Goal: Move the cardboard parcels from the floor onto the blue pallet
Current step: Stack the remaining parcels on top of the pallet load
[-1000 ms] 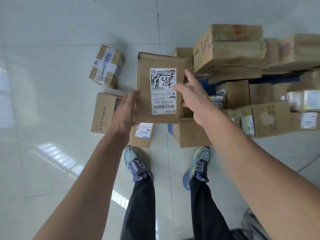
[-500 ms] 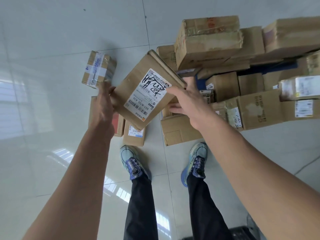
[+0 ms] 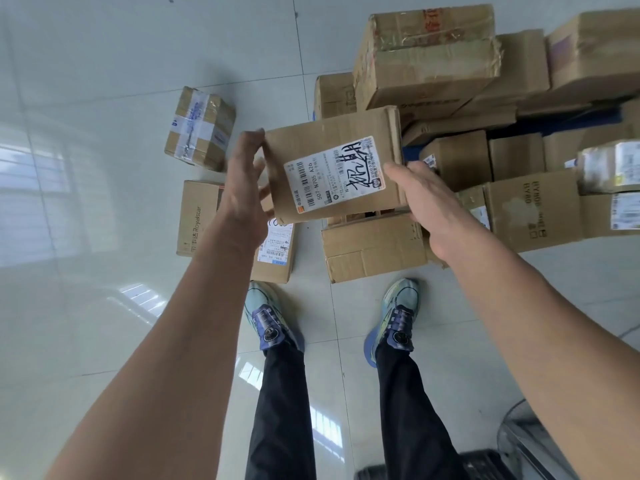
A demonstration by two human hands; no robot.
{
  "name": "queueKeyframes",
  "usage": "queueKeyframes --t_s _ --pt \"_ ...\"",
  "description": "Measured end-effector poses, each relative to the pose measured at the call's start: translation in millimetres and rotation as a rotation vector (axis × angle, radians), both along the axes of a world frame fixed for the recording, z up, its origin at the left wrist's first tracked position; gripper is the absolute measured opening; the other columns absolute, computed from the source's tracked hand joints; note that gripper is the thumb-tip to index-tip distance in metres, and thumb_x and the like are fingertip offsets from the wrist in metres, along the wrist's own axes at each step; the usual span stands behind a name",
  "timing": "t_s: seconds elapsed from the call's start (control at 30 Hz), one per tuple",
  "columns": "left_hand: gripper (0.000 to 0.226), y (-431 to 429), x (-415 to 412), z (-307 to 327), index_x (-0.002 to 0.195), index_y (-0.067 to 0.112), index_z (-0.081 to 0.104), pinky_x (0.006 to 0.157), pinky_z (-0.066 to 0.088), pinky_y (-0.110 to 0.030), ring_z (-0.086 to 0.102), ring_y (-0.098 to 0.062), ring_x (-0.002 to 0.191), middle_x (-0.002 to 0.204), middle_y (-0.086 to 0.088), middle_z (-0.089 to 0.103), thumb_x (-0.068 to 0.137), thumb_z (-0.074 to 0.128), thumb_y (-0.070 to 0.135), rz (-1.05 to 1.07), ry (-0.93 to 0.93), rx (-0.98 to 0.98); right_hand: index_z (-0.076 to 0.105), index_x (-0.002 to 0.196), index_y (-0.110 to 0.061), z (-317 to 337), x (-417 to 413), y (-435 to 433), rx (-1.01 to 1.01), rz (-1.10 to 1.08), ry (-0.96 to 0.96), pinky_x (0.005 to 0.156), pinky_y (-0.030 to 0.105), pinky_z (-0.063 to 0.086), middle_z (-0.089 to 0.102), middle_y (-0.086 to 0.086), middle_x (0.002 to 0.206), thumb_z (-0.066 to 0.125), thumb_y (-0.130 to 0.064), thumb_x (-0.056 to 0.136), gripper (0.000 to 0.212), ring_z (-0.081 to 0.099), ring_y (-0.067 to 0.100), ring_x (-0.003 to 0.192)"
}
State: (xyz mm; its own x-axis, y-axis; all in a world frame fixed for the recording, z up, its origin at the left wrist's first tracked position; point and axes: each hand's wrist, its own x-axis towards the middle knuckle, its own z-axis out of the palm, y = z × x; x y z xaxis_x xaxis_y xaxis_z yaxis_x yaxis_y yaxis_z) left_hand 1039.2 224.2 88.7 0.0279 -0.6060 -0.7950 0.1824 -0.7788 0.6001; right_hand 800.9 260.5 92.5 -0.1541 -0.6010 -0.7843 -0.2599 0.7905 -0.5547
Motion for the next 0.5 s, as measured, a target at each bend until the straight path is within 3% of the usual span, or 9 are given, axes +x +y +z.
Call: queueKeyframes --t_s 0.13,0.3,0.43,0.5 --pt "0.053 -1.9 -8.8 -6.5 0.13 0.04 0.064 0.089 0.059 -0.051 0.066 -0.034 0.115 0.127 -0.007 0.07 0.09 0.045 0.067 -0.1 0.031 0.028 0.06 0.118 -0.027 -9.4 -16.1 0.6 -0.012 0.009 0.009 0.093 0.041 0.043 0.066 -0.004 0.123 0.049 -0.076 0.083 0.061 0.058 0.016 0.115" --pt "0.053 -1.8 -25.4 -18.3 0.132 0.039 0.058 0.092 0.054 -0.049 0.062 -0.029 0.121 0.13 0.001 0.069 0.092 0.04 0.07 -0.154 0.048 0.039 0.058 0.119 -0.028 -18.6 -30.7 -2.0 -0.041 -0.008 0.048 0.072 0.029 0.034 0.06 -0.021 0.11 0.047 -0.073 0.09 0.054 0.051 -0.001 0.103" --pt "0.059 0.8 -34.2 -29.5 0.137 0.032 0.059 0.099 0.049 -0.048 0.059 -0.022 0.125 0.131 0.005 0.069 0.097 0.035 0.068 -0.199 0.045 0.045 0.056 0.126 -0.024 -26.6 -40.6 -3.4 -0.026 0.038 0.112 0.087 0.038 0.043 0.065 -0.004 0.125 0.045 -0.072 0.092 0.059 0.058 0.017 0.113" --pt "0.056 3.7 -38.9 -34.5 0.138 0.032 0.057 0.103 0.048 -0.046 0.06 -0.022 0.125 0.133 0.001 0.068 0.099 0.034 0.066 -0.212 0.045 0.051 0.057 0.125 -0.023 -30.1 -45.1 -3.4 -0.02 0.044 0.122 0.085 0.036 0.043 0.065 -0.004 0.122 0.045 -0.07 0.095 0.057 0.059 0.016 0.11"
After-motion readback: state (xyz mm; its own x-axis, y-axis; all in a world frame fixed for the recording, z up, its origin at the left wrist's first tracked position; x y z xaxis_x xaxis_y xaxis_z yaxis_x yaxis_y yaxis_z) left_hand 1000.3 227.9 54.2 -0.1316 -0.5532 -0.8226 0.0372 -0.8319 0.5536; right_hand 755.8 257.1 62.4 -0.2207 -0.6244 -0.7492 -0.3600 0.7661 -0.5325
